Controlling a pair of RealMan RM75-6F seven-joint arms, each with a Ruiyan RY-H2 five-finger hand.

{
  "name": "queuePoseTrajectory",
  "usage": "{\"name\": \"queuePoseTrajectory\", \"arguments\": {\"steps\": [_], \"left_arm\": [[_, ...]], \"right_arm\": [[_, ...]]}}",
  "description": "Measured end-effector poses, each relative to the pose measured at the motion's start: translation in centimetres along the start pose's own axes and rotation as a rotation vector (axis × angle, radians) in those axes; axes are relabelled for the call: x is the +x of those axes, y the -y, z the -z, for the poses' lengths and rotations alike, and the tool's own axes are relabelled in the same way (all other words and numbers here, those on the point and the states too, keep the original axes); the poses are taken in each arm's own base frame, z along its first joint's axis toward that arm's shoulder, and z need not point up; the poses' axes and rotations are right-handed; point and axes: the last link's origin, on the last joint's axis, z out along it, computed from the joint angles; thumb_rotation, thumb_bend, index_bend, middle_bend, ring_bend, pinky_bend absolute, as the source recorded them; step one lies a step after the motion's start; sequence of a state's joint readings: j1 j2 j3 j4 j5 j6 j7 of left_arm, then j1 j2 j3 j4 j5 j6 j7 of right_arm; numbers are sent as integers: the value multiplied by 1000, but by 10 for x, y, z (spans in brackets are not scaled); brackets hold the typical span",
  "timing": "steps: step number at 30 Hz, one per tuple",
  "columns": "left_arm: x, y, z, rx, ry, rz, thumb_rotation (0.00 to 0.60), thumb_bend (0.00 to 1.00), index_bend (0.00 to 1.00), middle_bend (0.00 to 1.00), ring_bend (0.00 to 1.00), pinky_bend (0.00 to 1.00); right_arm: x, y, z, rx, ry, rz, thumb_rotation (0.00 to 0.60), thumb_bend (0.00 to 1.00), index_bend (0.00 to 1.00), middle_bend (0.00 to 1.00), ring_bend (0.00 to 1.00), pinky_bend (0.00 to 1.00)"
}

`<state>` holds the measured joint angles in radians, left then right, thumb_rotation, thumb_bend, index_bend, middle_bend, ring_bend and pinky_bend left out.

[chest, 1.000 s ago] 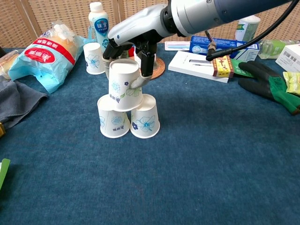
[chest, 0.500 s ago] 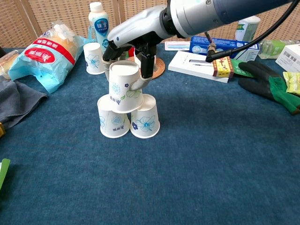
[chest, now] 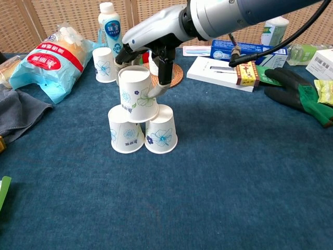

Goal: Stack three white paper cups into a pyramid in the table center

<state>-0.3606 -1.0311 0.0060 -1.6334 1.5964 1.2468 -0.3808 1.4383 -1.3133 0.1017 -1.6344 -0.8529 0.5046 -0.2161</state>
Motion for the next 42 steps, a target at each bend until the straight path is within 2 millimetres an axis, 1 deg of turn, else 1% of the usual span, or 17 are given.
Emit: {"name": "queuePoseTrajectory", "arguments": {"steps": [9, 16, 21, 29, 30, 34, 36, 42], "left_arm": [[1, -3, -2, -9, -4, 0, 600, 476, 0, 0, 0, 127], [1, -6, -3, -22, -5, -1, 600, 476, 0, 0, 0, 127], [2, -7, -2, -24, -6, -2, 600, 476, 0, 0, 0, 127], [2, -7, 0, -26, -5, -1, 600, 476, 0, 0, 0, 121], [2, -7, 0, -27, -4, -1, 600, 476, 0, 0, 0, 120], [2, -7, 0, -29, -6, 2, 600, 476, 0, 0, 0, 115], [2, -7, 0, -30, -6, 2, 600, 476, 0, 0, 0, 113], [4, -8, 1, -31, -13, 3, 600, 476, 0, 0, 0, 111]], "right_arm": [[2, -2, 5, -5, 7, 8, 600, 371, 202, 221, 166, 561], [2, -3, 10, -8, 9, 9, 600, 372, 158, 210, 165, 554], [4, -2, 12, -9, -4, -2, 600, 373, 116, 198, 157, 535], [9, -3, 15, -12, -19, -8, 599, 371, 91, 184, 154, 491], [9, -3, 15, -13, -22, -12, 594, 372, 88, 182, 153, 487], [13, -4, 16, -17, -41, -38, 542, 375, 78, 180, 150, 477], [15, -6, 18, -22, -53, -49, 533, 374, 79, 180, 150, 476], [23, -14, 24, -44, -94, -94, 533, 374, 92, 180, 150, 476]]}}
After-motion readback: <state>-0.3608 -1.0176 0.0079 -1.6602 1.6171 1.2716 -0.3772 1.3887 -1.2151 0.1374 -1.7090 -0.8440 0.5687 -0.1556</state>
